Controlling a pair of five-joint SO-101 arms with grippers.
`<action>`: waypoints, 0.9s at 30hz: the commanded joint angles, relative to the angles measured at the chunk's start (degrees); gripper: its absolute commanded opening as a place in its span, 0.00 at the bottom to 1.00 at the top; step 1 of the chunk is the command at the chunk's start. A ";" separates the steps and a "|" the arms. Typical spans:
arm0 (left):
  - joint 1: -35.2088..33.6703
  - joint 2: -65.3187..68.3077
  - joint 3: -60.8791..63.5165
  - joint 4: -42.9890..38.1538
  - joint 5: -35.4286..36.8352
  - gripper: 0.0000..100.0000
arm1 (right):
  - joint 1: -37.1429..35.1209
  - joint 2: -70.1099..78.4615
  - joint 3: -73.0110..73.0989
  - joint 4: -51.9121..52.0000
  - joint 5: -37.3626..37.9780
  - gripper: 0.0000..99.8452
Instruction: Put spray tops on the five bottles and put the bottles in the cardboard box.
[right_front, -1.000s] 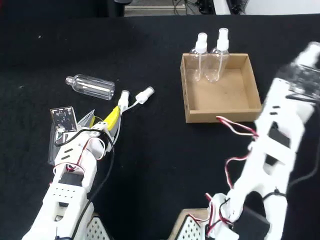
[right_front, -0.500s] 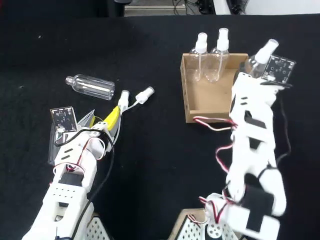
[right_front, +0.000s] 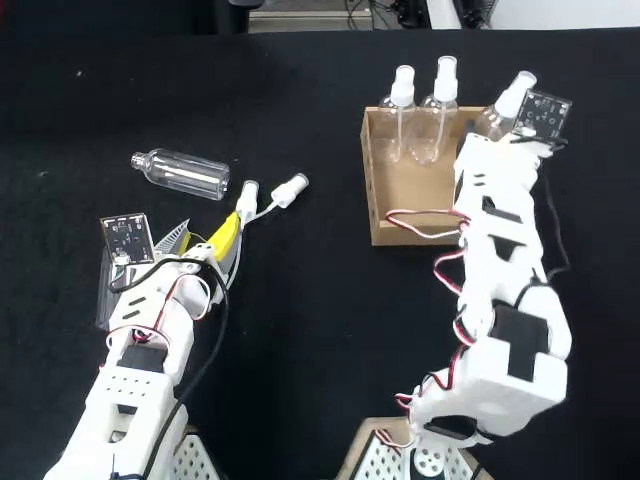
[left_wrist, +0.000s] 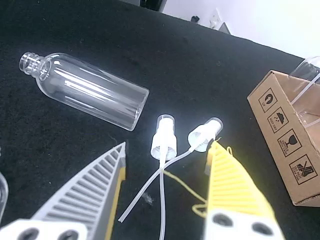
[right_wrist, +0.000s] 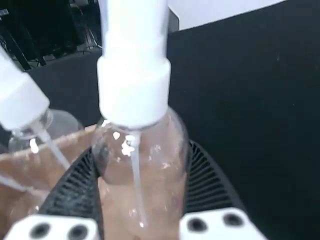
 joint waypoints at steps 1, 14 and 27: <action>-0.31 -0.97 1.19 -1.14 0.26 0.25 | -0.62 1.19 -5.67 -1.93 -0.35 0.01; -0.40 -0.97 1.19 -1.14 0.26 0.25 | -0.88 7.43 -10.33 -2.02 -0.35 0.02; -0.40 -0.97 1.19 -1.14 0.26 0.25 | -1.32 14.55 -14.02 -7.21 -0.70 0.01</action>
